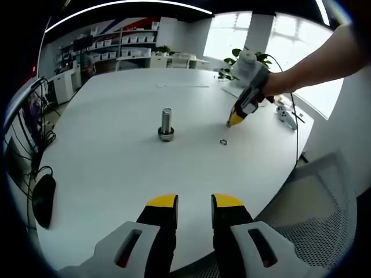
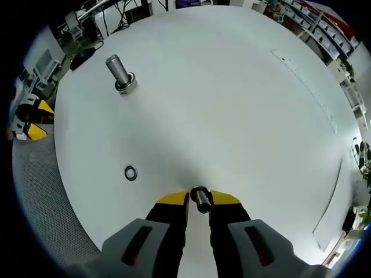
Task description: Place the washer onto the threaded stud by aligning its center hole with the stud, sliding it down to the base, and recovering from edge contact or off-axis alignment until the washer reaches the visible bottom stop.
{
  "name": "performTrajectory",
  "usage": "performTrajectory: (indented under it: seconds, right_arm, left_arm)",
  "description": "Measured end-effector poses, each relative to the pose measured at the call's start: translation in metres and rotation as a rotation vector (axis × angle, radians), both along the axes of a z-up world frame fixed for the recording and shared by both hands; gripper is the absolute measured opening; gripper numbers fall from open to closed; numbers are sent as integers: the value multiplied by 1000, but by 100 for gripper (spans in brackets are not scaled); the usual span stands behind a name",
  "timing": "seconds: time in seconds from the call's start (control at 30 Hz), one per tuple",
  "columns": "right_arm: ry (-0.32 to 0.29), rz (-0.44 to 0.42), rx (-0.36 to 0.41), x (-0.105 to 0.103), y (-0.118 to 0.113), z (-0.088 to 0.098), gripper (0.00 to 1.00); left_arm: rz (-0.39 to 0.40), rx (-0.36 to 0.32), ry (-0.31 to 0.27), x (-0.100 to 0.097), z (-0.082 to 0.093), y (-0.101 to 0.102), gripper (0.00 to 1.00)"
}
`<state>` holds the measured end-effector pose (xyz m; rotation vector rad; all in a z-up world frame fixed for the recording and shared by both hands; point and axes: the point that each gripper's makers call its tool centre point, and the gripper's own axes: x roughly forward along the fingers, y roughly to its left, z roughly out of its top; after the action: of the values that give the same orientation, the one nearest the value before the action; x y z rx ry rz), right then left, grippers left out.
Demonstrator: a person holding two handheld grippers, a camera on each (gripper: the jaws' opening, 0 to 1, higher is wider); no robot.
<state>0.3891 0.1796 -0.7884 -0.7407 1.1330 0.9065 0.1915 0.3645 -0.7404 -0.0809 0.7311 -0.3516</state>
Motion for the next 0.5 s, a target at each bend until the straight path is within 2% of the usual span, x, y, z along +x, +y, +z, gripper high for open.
performTrajectory:
  seconds: [0.5]
  right_arm:
    - [-12,-18,6,-7,-16,9,22]
  left_arm:
    - [0,9,-1,0,0,1,20]
